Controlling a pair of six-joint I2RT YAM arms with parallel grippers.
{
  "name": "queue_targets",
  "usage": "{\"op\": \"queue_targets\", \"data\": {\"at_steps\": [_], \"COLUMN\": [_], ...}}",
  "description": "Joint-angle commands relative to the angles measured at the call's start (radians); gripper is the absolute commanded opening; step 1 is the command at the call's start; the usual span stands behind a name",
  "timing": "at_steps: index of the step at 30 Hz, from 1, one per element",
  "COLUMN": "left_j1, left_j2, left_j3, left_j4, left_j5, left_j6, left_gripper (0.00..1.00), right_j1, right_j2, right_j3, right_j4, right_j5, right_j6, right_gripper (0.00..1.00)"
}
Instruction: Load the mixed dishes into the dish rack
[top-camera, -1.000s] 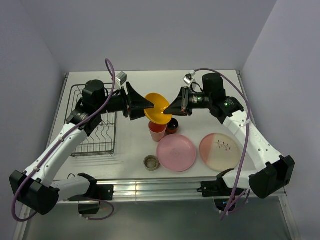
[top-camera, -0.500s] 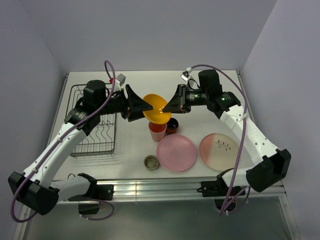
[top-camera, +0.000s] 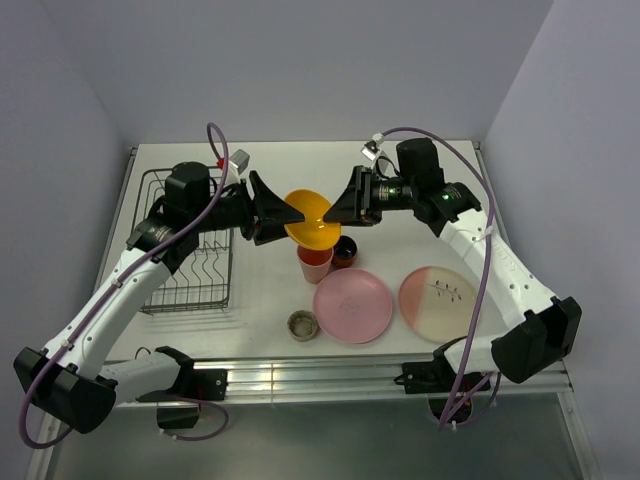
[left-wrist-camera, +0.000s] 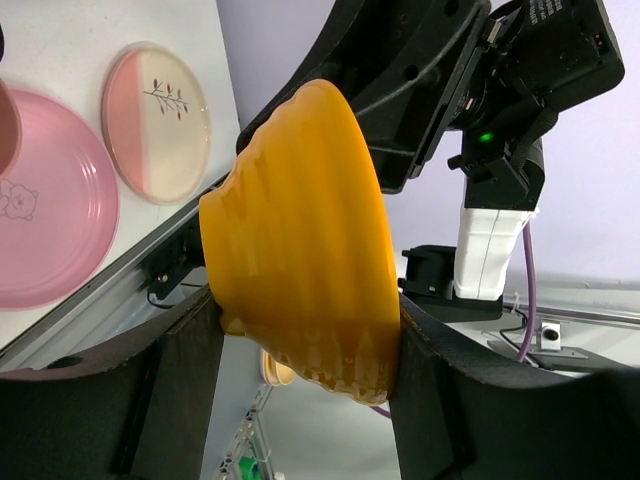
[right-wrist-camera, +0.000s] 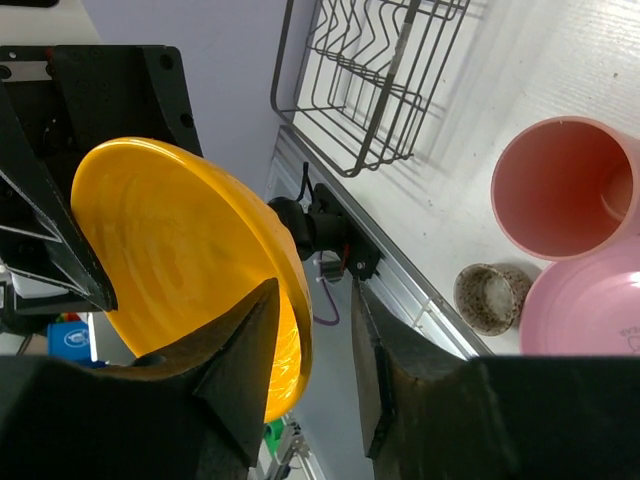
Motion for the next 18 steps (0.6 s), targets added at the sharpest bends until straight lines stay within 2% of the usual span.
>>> {"op": "queue_targets", "data": {"at_steps": [1,3,4,6,7,9,10,12,14,18], "left_j1": [-0.004,-0.006,-0.006,-0.004,-0.004,-0.006,-0.004,-0.006,-0.004,0.003], "left_j2": [-0.035,-0.035,-0.035,-0.039,-0.039,-0.036,-0.035,-0.030,-0.023,-0.007], "left_j3": [0.004,0.002,0.001,-0.006,-0.007,0.004,0.010,0.025,0.050,0.112], "left_j4": [0.026,0.014,0.011,0.006,0.002,-0.035,-0.049,-0.085,-0.115,-0.231], "left_j5": [-0.002,-0.008,-0.008,-0.010,-0.016,-0.028,-0.037,-0.050,-0.068,-0.117], "left_j6": [0.018,0.027,0.028,0.031,0.035,0.057,0.067,0.091,0.123,0.189], "left_gripper": [0.00,0.00,0.00,0.00,0.00,0.00,0.00,0.00,0.00,0.00], "right_j1": [0.004,0.004,0.004,0.004,0.004,0.004,0.004,0.004,0.004,-0.004], "right_j2": [0.001,-0.004,-0.004,-0.005,-0.007,-0.010,-0.012,-0.016,-0.015,-0.021], "right_j3": [0.041,0.044,0.046,0.056,0.059,0.076,0.084,0.101,0.110,0.124], "right_j4": [0.024,0.030,0.030,0.026,0.024,0.023,0.015,0.012,0.000,-0.045], "right_j5": [-0.011,-0.014,-0.017,-0.018,-0.020,-0.018,-0.015,-0.008,0.006,0.061], "right_j6": [-0.024,-0.022,-0.024,-0.022,-0.024,-0.024,-0.024,-0.024,-0.030,-0.050], "right_gripper": [0.43,0.46,0.54,0.57,0.64,0.66,0.71,0.73,0.80,0.82]}}
